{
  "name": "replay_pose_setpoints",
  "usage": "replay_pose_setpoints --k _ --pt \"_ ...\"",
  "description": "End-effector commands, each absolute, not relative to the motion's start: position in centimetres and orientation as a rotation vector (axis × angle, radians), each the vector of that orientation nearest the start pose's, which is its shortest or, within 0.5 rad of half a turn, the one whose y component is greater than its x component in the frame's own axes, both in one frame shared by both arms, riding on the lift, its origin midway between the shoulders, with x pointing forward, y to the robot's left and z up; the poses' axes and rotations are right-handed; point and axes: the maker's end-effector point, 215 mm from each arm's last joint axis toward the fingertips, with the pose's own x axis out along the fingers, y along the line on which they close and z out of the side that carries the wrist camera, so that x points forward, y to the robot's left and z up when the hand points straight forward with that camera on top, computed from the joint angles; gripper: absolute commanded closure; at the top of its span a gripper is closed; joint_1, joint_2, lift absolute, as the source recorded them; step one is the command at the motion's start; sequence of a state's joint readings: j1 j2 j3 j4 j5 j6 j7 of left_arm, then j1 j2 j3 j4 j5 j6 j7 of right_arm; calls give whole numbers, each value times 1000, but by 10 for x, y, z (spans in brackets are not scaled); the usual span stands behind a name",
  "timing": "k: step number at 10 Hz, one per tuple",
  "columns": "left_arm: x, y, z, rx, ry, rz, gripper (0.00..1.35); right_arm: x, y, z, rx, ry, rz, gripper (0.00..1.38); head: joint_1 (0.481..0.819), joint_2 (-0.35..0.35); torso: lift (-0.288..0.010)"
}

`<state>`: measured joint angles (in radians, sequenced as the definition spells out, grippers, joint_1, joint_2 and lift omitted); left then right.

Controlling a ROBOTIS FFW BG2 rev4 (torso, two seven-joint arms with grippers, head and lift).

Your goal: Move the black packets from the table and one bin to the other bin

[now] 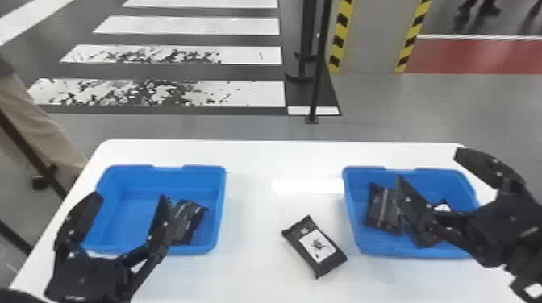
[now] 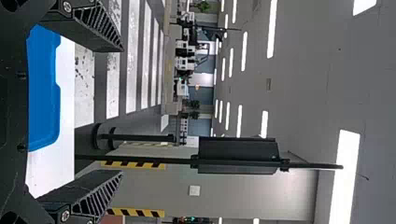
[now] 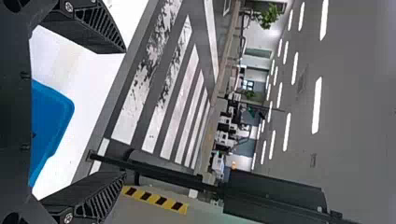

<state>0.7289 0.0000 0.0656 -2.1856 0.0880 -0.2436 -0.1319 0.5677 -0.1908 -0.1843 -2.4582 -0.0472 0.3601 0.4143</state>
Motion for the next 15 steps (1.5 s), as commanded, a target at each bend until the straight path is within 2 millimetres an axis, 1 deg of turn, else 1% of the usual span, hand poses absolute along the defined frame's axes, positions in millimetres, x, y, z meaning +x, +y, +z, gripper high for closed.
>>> replay_pose_setpoints --k 1,2,4,5,7,8,9,10,11,14,15 --pt "377 236 -281 -36 -131 -69 104 428 -206 -265 -176 104 429 84 695 14 -110" --pt "377 237 -283 -37 -127 -67 104 431 -187 -275 -163 127 482 84 695 34 -110" --pt "377 237 -283 -37 -127 -67 104 435 -161 -298 -149 193 557 84 695 78 -110" --pt "377 236 -283 -39 -127 -69 102 435 -148 -309 -156 234 591 84 695 90 -110" --pt "377 236 -283 -39 -124 -69 102 435 -132 -339 -194 362 635 84 695 126 -110" --pt "377 236 -283 -39 -124 -69 104 441 -123 -344 -235 382 659 84 695 142 -110" --pt "378 235 -283 -40 -124 -70 104 442 -116 -348 -248 387 673 90 695 148 -110" --pt "378 235 -284 -41 -122 -69 104 449 -112 -352 -287 396 677 90 695 157 -110" --pt "378 234 -285 -42 -119 -72 104 455 -105 -360 -308 410 697 90 695 163 -110" --pt "380 232 -287 -44 -112 -75 104 469 -79 -404 -362 498 797 85 695 181 -110" --pt "381 230 -285 -47 -117 -77 104 472 -75 -421 -374 533 815 91 695 194 -110"
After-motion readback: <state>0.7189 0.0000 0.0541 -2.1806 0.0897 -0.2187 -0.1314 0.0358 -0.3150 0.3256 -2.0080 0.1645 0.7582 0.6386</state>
